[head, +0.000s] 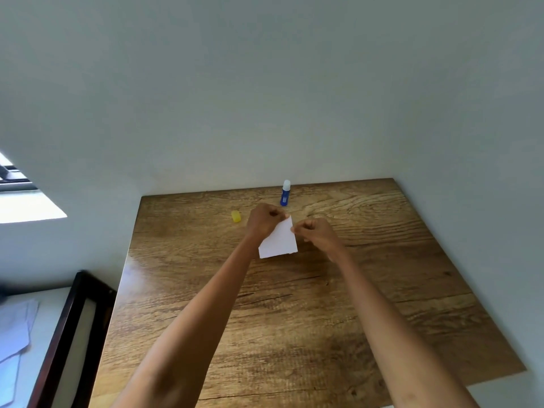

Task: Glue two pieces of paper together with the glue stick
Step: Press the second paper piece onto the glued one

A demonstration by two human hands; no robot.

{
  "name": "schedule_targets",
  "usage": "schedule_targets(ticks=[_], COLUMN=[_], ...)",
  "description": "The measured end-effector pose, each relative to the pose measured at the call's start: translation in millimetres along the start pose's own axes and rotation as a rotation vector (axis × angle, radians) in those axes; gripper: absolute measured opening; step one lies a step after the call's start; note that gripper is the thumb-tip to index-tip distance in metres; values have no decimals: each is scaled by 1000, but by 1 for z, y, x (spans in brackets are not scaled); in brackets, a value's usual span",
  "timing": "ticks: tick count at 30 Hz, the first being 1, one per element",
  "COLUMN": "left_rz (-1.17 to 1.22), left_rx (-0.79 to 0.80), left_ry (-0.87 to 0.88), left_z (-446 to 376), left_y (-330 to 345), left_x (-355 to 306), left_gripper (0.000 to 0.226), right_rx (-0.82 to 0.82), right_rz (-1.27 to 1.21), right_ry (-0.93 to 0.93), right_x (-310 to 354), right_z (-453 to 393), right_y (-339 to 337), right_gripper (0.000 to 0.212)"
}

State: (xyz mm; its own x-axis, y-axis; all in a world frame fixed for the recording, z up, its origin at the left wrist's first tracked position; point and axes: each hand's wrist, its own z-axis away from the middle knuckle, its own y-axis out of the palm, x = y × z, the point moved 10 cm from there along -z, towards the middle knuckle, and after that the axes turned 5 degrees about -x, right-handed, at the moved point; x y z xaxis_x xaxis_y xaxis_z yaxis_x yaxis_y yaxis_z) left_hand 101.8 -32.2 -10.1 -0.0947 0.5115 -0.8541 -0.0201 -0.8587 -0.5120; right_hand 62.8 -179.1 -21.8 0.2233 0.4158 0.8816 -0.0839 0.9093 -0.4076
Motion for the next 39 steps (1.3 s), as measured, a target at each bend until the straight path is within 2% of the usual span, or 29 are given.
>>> schedule_targets(ticks=[4,11,15,20,22,26,32,35,39], left_rz=[46,181,327,337,312,123,301,317,353], left_rx=[-77,-201,-270,-347,-337,-234,-24,-20,-28], left_ry=[-50,-151,-228,-345,-363,-269,-336,-399,-446], left_z=[-6,-6,5,20,23,20,26,30,32], left_y=[-10,-25,-24,-17,-14,-11,6,4,4], left_x=[9,20,28,37,40,35,40,49,56], left_gripper=[18,14,12,18,22,29,35,28,23], right_rx=[22,19,-5,-45,-104,-249,-424,-485,-461], right_rz=[31,45,-109,-283,-300,-394,-336,-357,-349], right_ry=[21,77,83,149,178,231,181,176,160], right_x=[-7,-19,-20,-25,-29,-34,-30,-29,-28], right_z=[5,9,11,11,9,7,6,8,7], right_y=[2,-3,-5,4,-1,-18,-35,-40,-37], right_gripper=[18,11,17,20,18,17,20,6,4])
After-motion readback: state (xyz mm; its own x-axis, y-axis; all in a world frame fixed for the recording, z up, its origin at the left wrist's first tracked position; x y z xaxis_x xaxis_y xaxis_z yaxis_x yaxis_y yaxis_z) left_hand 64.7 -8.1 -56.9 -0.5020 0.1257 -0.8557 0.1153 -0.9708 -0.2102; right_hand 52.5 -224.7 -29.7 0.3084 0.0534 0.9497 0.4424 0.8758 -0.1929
